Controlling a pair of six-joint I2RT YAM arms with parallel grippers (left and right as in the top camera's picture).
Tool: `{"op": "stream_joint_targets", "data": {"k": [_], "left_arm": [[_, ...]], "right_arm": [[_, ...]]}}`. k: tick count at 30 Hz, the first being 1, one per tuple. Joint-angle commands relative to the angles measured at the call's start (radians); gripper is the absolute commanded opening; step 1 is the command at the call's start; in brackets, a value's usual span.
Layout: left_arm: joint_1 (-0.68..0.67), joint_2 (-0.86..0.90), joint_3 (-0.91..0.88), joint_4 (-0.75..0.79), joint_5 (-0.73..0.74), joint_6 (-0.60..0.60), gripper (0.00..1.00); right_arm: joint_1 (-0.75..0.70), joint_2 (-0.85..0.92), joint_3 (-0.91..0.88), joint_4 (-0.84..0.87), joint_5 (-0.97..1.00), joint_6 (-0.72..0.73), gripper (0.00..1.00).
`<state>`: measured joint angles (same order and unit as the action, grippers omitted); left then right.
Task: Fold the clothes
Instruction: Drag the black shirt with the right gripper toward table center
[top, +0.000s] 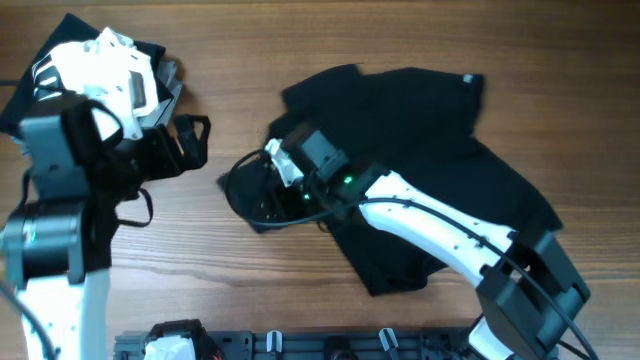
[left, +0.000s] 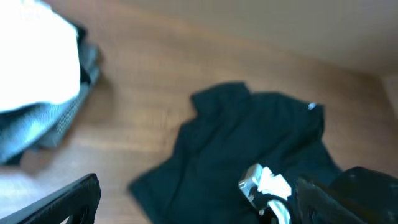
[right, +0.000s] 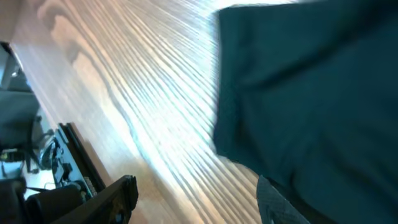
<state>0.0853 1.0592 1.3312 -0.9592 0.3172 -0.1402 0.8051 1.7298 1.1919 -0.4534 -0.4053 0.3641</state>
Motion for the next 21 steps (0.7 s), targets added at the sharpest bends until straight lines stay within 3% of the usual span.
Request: {"op": "stream_joint_targets", "data": {"k": [1,2,4,7,13,17,21], "left_arm": [[-0.005,-0.019,0.019,0.012,-0.019,0.005,1.0],[-0.005,-0.013,0.019,0.009,-0.014,0.005,1.0],[-0.005,0.002,0.019,0.007,0.01,0.004,1.0],[-0.005,0.025,0.019,0.008,0.04,0.005,1.0],[-0.005,0.033,0.019,0.047,0.042,0.004,1.0],[-0.005,0.034,0.019,0.058,0.042,0.004,1.0],[-0.005,0.034,0.019,0.057,0.042,0.004,1.0]], "right_arm": [[-0.166,-0.139,0.008,-0.058,0.123,0.082,0.66],[-0.229,-0.179,0.008,-0.094,0.14,0.098,0.66],[-0.383,-0.256,0.008,-0.2,0.201,0.169,0.77],[-0.686,-0.309,0.008,-0.379,0.272,0.23,0.81],[-1.242,-0.2,-0.043,-0.502,0.246,0.113,0.86],[-1.424,-0.061,-0.088,-0.5,0.19,0.103,0.87],[-1.458,0.051,-0.089,-0.462,0.21,0.085,0.85]]}}
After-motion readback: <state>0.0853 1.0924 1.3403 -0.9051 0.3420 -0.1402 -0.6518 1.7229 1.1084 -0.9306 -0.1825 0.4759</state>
